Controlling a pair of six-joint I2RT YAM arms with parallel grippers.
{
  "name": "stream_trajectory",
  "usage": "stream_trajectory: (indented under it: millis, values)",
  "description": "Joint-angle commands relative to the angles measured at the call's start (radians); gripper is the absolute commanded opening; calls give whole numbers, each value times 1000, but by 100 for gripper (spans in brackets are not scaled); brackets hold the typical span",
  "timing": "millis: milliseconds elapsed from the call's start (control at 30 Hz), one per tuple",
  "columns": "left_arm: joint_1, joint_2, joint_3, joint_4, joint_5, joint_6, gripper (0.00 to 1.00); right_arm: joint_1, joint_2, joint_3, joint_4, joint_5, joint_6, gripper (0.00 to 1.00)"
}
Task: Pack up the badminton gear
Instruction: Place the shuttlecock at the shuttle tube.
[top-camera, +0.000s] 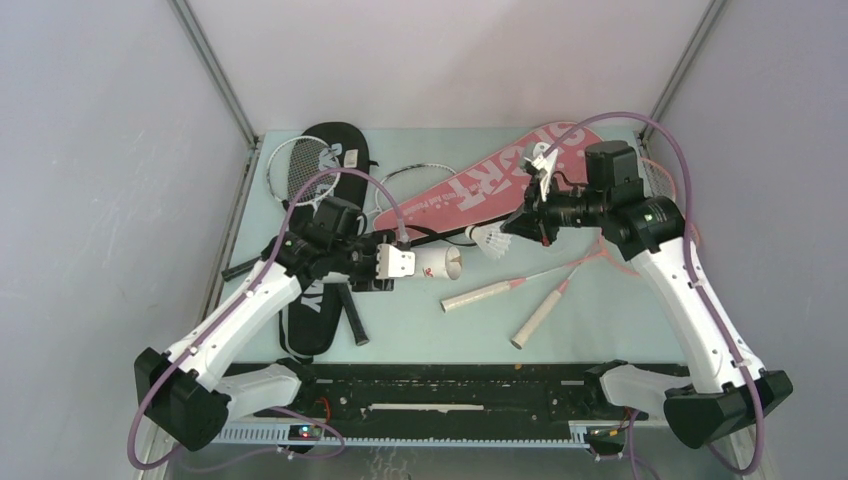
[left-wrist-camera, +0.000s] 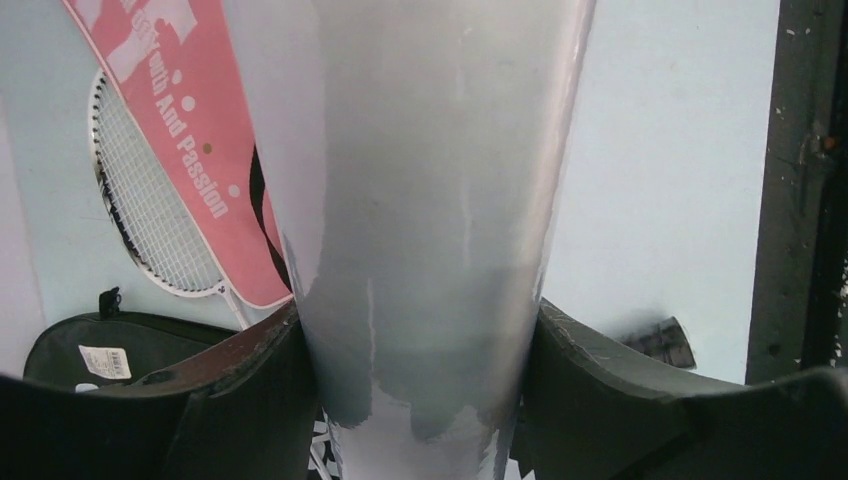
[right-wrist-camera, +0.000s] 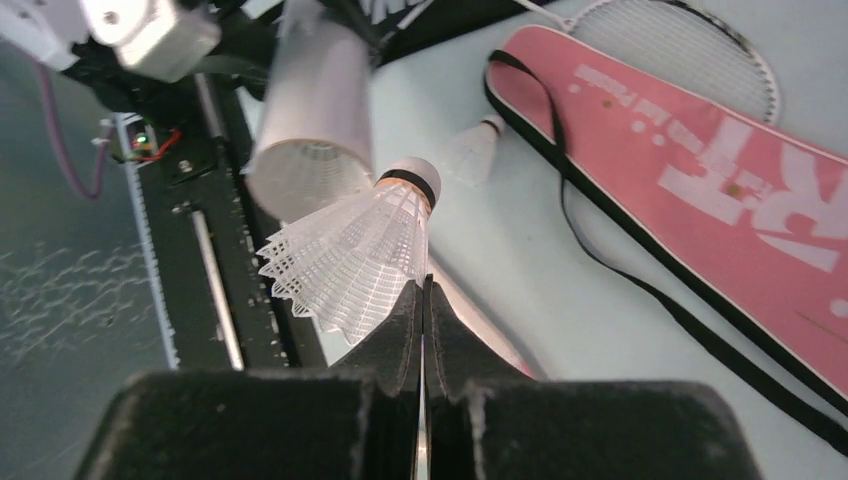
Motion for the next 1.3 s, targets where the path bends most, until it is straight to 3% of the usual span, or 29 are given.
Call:
stream_trajectory:
  millis: [0, 433, 733, 867, 1267]
  values:
    - [-4, -5, 77, 78, 60, -52, 59, 0, -21, -24, -43, -130, -32, 0]
    - [-5, -1, 72, 111, 166, -140, 58, 62, 12, -41, -9, -202, 15, 0]
    - [-20, 9, 74, 111, 179, -148, 58, 155, 63, -42, 59, -125, 92, 0]
    - [-30, 8, 61, 106, 184, -136, 58, 223, 63, -42, 64, -1, 69, 0]
    - [-36, 25, 66, 86, 216, -121, 58, 272, 38, -41, 62, 162, 23, 48]
